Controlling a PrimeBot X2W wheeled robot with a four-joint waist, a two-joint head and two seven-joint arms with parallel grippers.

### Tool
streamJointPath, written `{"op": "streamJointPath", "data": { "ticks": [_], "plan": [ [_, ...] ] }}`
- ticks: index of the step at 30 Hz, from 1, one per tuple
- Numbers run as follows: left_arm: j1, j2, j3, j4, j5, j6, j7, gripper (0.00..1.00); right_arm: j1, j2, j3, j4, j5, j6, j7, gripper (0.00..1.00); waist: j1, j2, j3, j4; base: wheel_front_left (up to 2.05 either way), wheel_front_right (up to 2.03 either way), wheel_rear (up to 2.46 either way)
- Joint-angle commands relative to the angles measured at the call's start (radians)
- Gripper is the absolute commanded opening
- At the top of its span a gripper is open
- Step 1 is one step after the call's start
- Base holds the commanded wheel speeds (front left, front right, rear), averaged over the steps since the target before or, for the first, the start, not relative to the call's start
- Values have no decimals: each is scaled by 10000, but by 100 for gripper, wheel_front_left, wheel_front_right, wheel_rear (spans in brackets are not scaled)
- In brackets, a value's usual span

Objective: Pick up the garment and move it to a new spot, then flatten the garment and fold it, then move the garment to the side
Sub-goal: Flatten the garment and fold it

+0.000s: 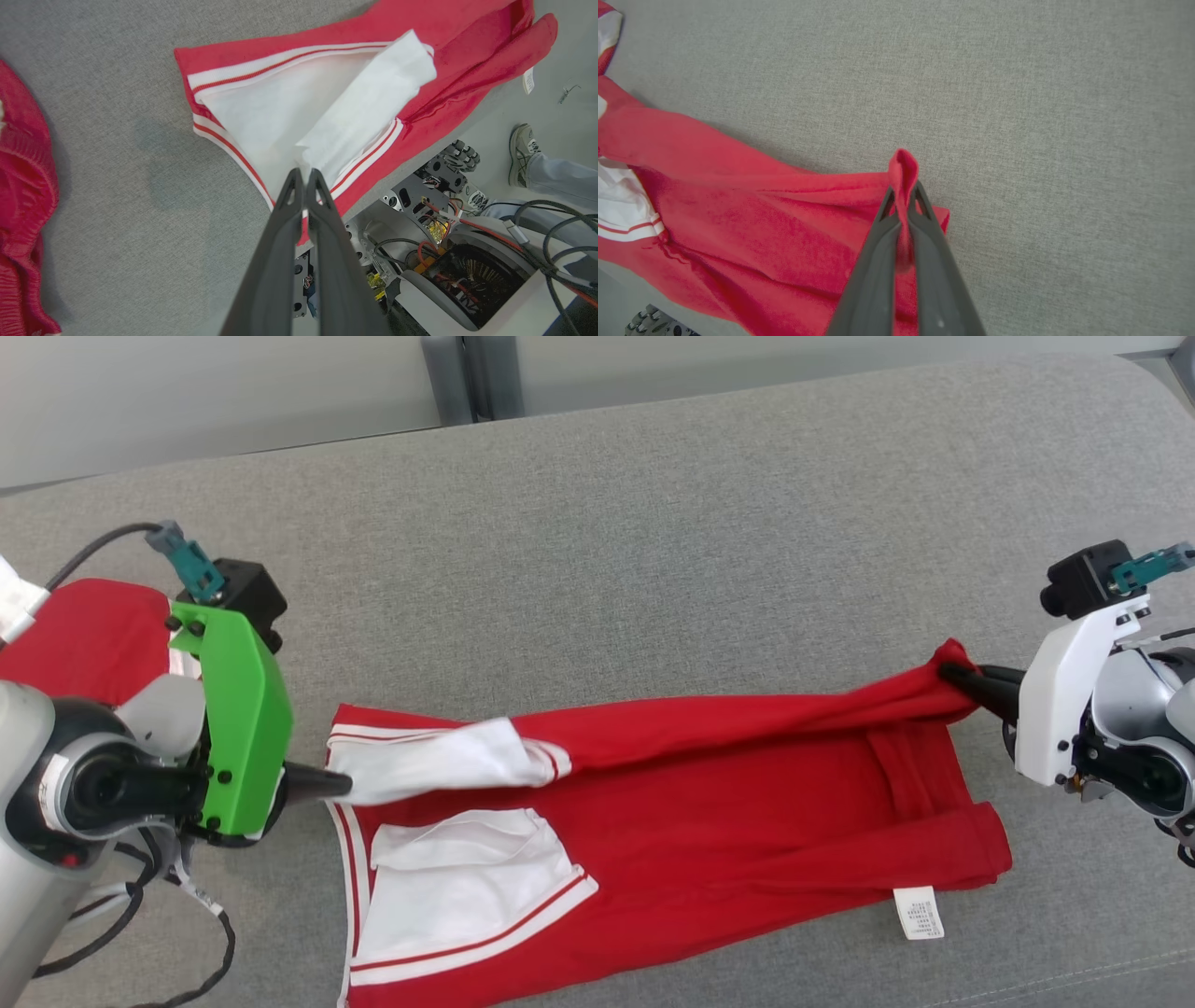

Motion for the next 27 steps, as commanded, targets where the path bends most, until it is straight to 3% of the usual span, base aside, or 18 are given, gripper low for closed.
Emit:
{"op": "streamJointPath", "data": {
  "ticks": [1, 10, 21, 23, 24, 25, 26, 27],
  "plan": [
    [206, 114, -41, -126, -80, 93, 117, 0, -113, -103, 132, -113, 151, 5, 165, 0, 0, 0, 13, 7, 0, 0, 0],
    [816, 152, -308, -601, -473, 402, 509, 0, -679, -372, 984, -186, 518, 5, 746, 0, 0, 0, 113, 37, 0, 0, 0],
    [1250, 31, -591, -608, -510, 369, 580, 0, -1137, -319, 1838, 264, 692, 5, 546, 0, 0, 0, 306, 45, 0, 0, 0],
    [1340, 5, -654, -578, -459, 352, 527, 0, -1194, -330, 1994, 283, 774, 5, 554, 14, 0, 0, 305, 24, 0, 0, 0],
    [1390, -12, -682, -548, -432, 336, 485, 0, -1189, -330, 2084, 306, 856, 5, 599, 35, 0, 0, 288, 5, 0, 0, 0],
    [1427, -25, -694, -528, -410, 313, 446, 0, -1190, -335, 2153, 332, 890, 5, 645, 35, 0, 0, 270, -11, 0, 0, 0],
    [1463, -38, -704, -488, -383, 293, 417, 43, -1211, -346, 2246, 351, 943, 5, 673, 100, 0, 0, 242, -31, 0, 0, 0],
    [1487, -48, -727, -469, -384, 255, 407, 55, -1232, -356, 2315, 351, 984, 5, 700, 100, 0, 0, 221, -47, 0, 0, 0]
  ]
}}
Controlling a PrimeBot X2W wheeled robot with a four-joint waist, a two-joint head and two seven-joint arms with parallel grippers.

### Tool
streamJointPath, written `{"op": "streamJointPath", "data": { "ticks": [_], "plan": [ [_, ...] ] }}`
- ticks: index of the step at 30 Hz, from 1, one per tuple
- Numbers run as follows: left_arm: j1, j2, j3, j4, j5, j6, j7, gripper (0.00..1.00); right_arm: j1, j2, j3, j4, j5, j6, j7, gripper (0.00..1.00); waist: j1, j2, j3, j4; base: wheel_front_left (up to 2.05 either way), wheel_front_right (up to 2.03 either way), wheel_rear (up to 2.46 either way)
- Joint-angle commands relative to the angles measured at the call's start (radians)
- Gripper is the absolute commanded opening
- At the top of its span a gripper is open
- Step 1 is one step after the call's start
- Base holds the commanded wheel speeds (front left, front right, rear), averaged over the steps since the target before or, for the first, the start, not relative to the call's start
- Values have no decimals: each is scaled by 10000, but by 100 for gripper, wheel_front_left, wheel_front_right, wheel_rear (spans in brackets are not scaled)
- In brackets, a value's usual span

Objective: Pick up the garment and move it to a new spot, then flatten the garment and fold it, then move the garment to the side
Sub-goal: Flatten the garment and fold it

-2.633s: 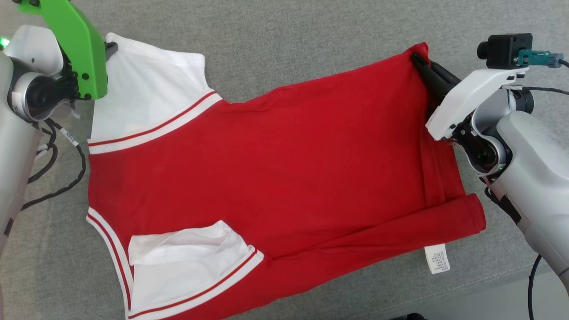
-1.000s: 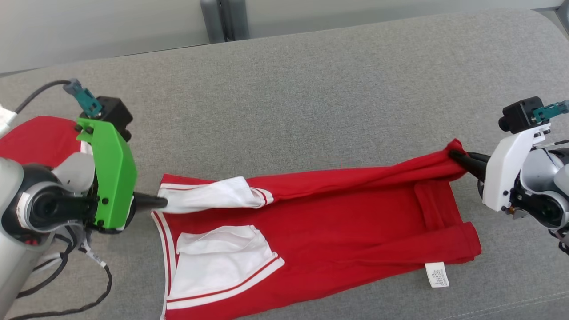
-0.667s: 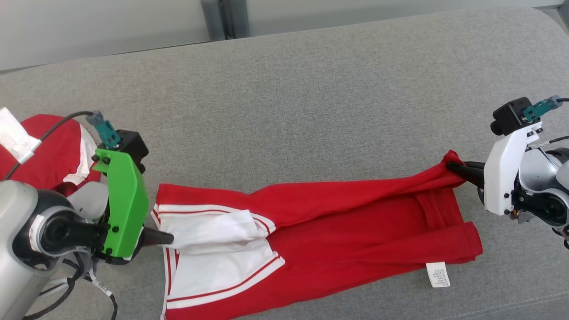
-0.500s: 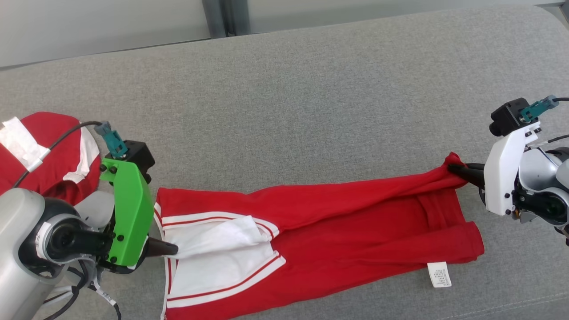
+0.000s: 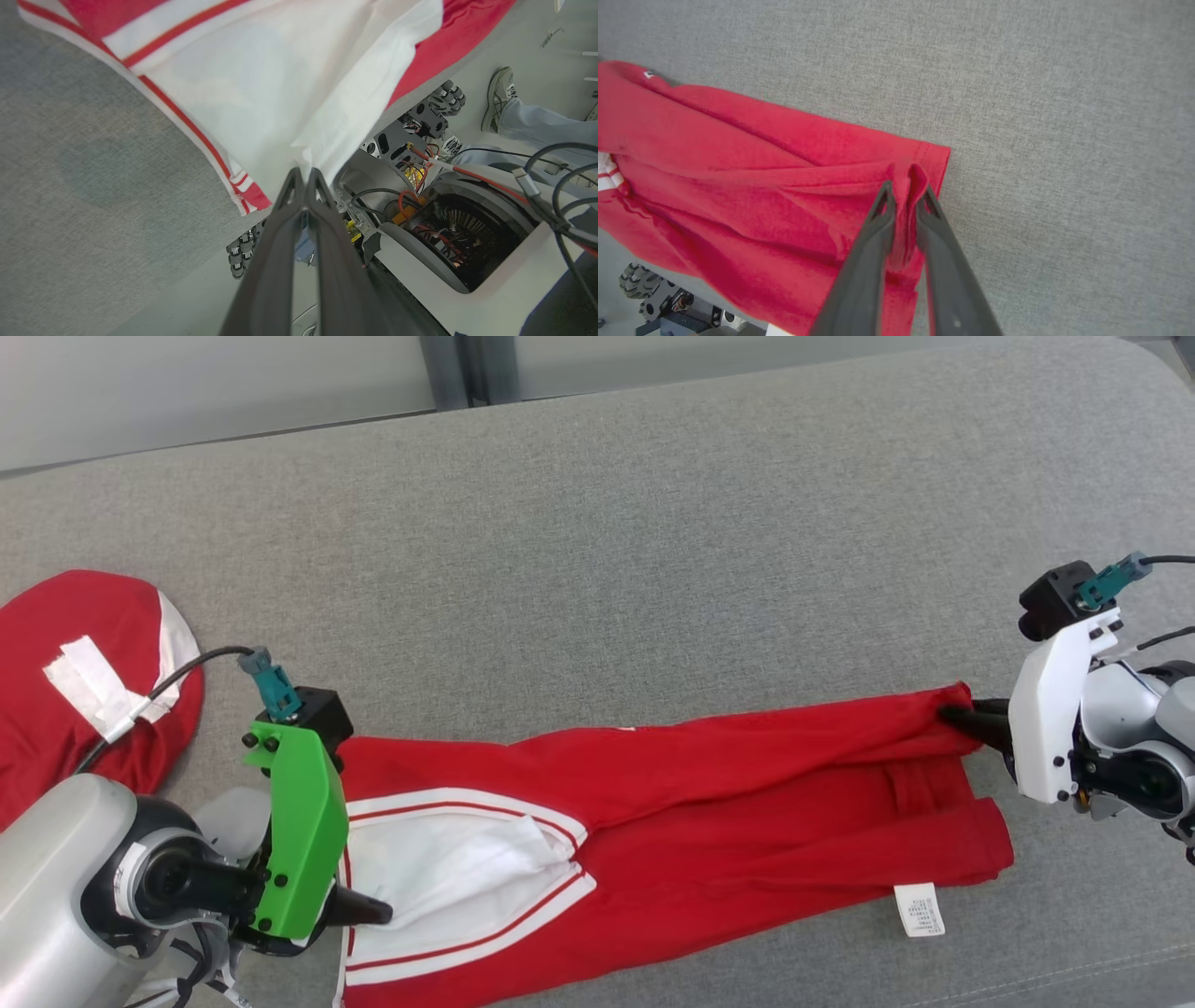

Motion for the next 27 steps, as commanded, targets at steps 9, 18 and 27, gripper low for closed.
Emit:
{"op": "streamJointPath", "data": {
  "ticks": [9, 18, 27],
  "plan": [
    [301, 19, 184, 123, -29, -285, -379, 100, -198, -243, 377, -27, 423, 5, -94, 100, 0, -1, -448, -163, 0, 0, 0],
    [-76, 66, 1264, -205, 575, -867, -2275, 100, 68, -750, -466, -504, 1376, 5, -1606, 100, 0, -1, -822, -154, 0, 0, 0],
    [489, -311, 2510, -21, 2339, -1249, -6307, 100, 503, -773, -1555, -555, 621, 5, -5279, 100, 0, -1, -1093, -52, 0, 0, 0]
  ]
}}
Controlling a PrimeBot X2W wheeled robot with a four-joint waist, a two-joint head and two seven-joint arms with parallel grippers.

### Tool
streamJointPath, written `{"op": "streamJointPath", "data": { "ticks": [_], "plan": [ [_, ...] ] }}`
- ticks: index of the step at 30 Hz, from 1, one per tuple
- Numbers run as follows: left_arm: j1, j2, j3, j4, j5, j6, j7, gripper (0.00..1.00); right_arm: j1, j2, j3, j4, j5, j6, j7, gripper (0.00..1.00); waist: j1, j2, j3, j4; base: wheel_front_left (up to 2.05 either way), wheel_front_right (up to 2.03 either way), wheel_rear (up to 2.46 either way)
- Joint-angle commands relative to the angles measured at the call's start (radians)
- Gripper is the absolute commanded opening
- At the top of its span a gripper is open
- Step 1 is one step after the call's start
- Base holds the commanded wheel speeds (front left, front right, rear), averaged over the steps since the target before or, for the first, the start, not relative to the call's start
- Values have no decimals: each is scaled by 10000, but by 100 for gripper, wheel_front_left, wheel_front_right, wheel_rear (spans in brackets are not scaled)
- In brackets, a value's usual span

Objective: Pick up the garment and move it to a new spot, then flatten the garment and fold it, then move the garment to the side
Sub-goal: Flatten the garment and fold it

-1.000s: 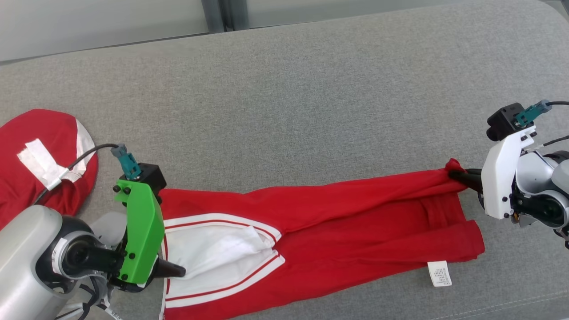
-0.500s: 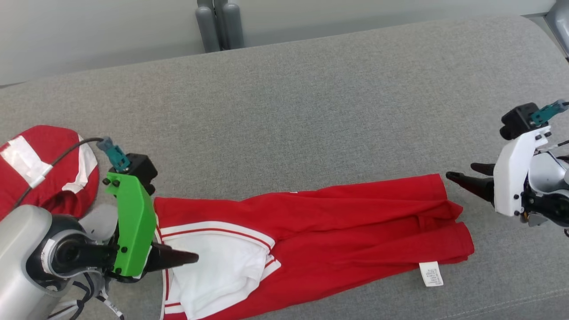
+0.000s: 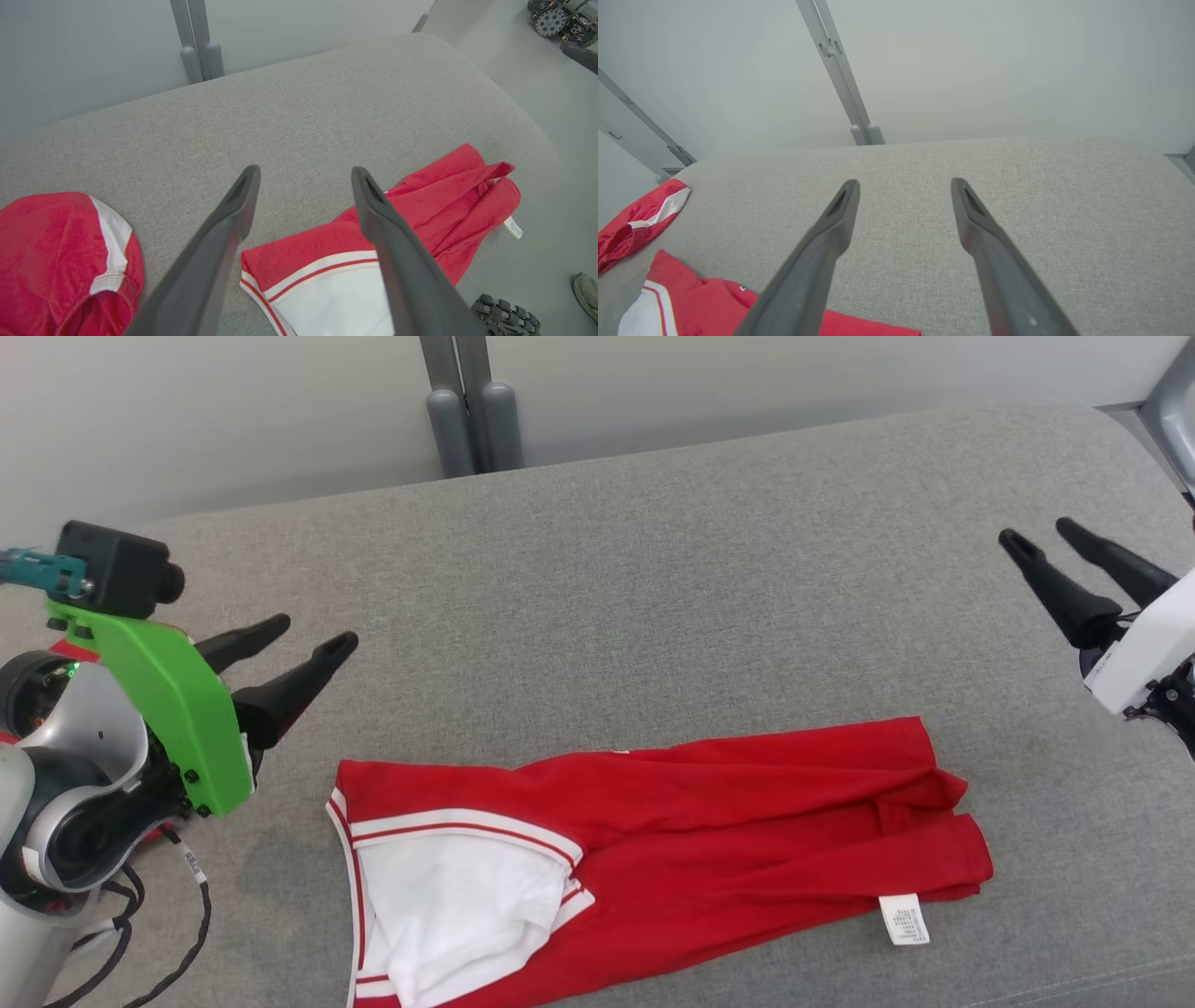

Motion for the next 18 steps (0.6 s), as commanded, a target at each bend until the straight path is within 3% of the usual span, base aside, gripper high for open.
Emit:
{"op": "streamJointPath", "data": {
  "ticks": [1, 6, 10, 15, 18],
  "plan": [
    [340, -192, 211, 66, 165, 26, -637, 100, 224, 102, -207, 184, -183, 5, -540, 100, 0, 0, -91, 47, 0, 0, 0],
    [1124, -487, 1021, 110, 1271, 508, -3332, 100, 866, 867, -1578, 715, -692, 5, -1230, 100, 0, 0, -204, 87, 0, 0, 0],
    [1899, -670, 1523, -8, 2421, 1206, -5398, 100, 2000, 1829, -3786, 677, -1926, 5, -1233, 100, 0, 0, -218, 130, 0, 0, 0],
    [2920, -1163, 1711, -97, 3406, 1957, -7365, 100, 3817, 3113, -6166, -111, -3754, 5, -1236, 100, 0, 0, -143, 171, 0, 0, 0],
    [3502, -1690, 1880, -204, 3485, 2315, -8353, 100, 4776, 3702, -6991, -593, -4594, 5, -1236, 100, 0, 0, -87, 126, 0, 0, 0]
  ]
}}
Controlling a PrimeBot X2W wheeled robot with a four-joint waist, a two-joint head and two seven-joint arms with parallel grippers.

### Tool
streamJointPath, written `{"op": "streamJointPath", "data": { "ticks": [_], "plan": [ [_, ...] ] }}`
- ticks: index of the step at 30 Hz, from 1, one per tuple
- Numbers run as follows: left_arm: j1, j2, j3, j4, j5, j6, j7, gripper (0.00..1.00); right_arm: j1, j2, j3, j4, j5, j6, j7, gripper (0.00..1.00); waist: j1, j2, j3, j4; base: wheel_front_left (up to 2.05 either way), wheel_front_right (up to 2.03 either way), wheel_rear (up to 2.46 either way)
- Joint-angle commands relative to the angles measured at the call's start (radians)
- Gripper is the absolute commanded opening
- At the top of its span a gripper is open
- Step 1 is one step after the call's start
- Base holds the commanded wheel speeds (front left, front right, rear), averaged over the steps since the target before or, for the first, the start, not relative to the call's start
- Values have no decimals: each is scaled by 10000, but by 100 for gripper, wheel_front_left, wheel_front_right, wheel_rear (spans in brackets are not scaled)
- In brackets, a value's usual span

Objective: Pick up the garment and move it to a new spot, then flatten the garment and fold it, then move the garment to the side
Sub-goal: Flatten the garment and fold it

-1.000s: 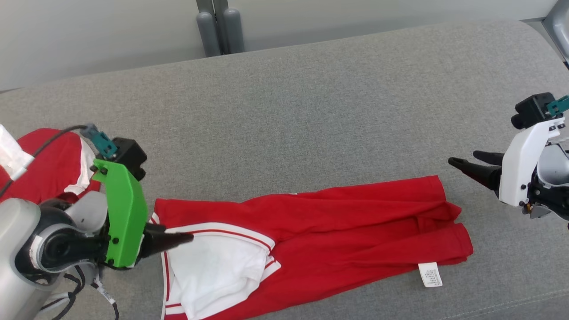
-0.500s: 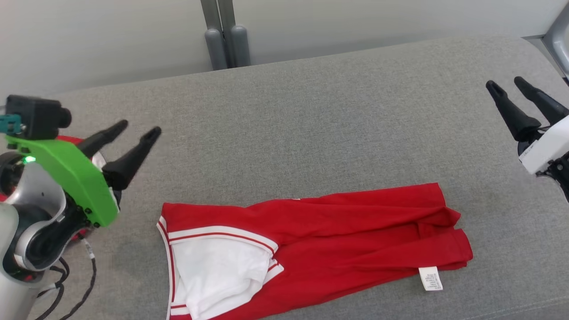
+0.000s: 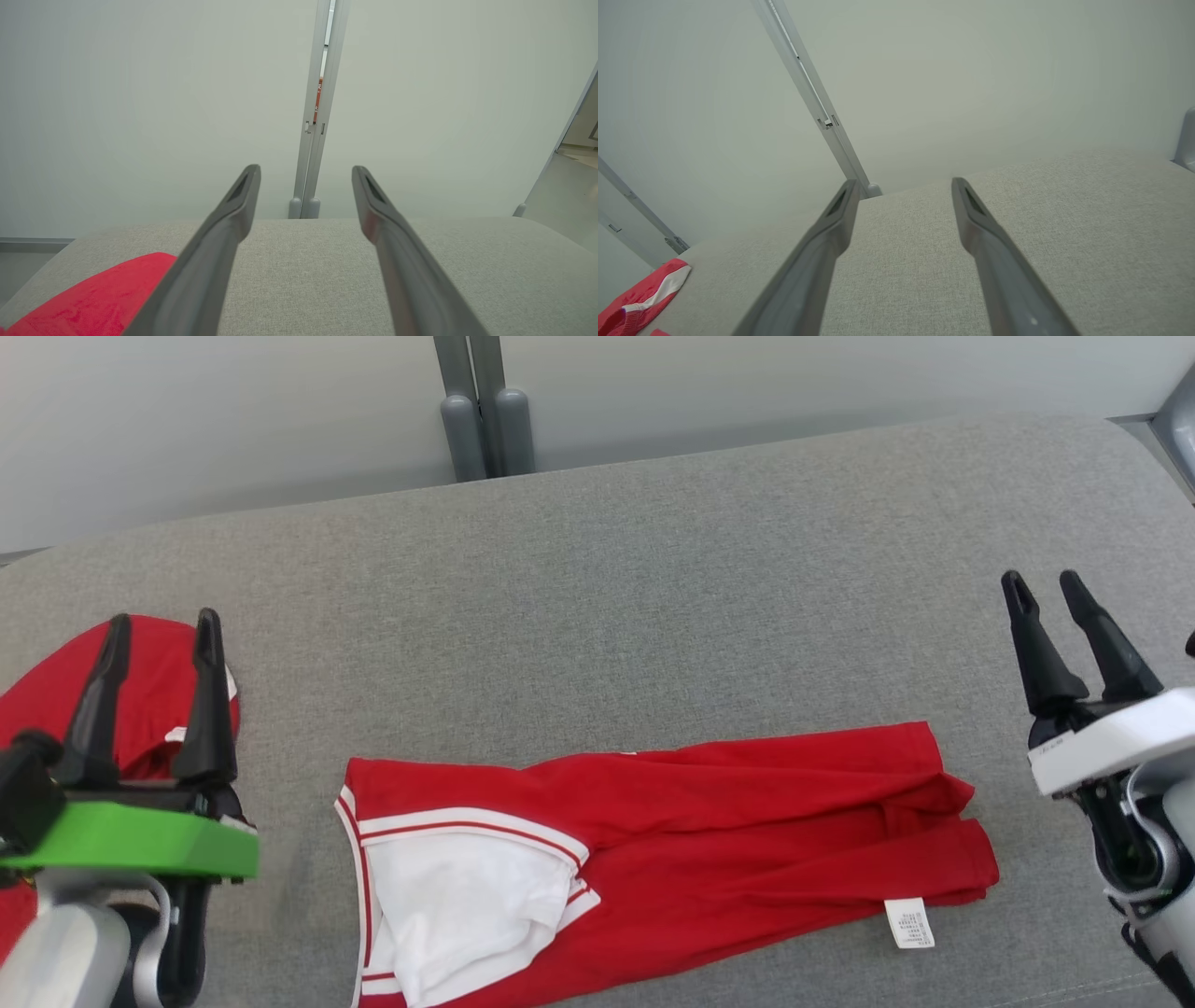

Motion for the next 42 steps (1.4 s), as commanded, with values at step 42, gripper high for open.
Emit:
{"op": "streamJointPath", "data": {
  "ticks": [42],
  "plan": [
    [855, -2937, 845, 520, 2708, -888, -756, 100, 2413, 2209, -1702, 1320, -1267, 5, 2522, 100, 1, 0, 805, 210, 0, 0, 0]
  ]
}}
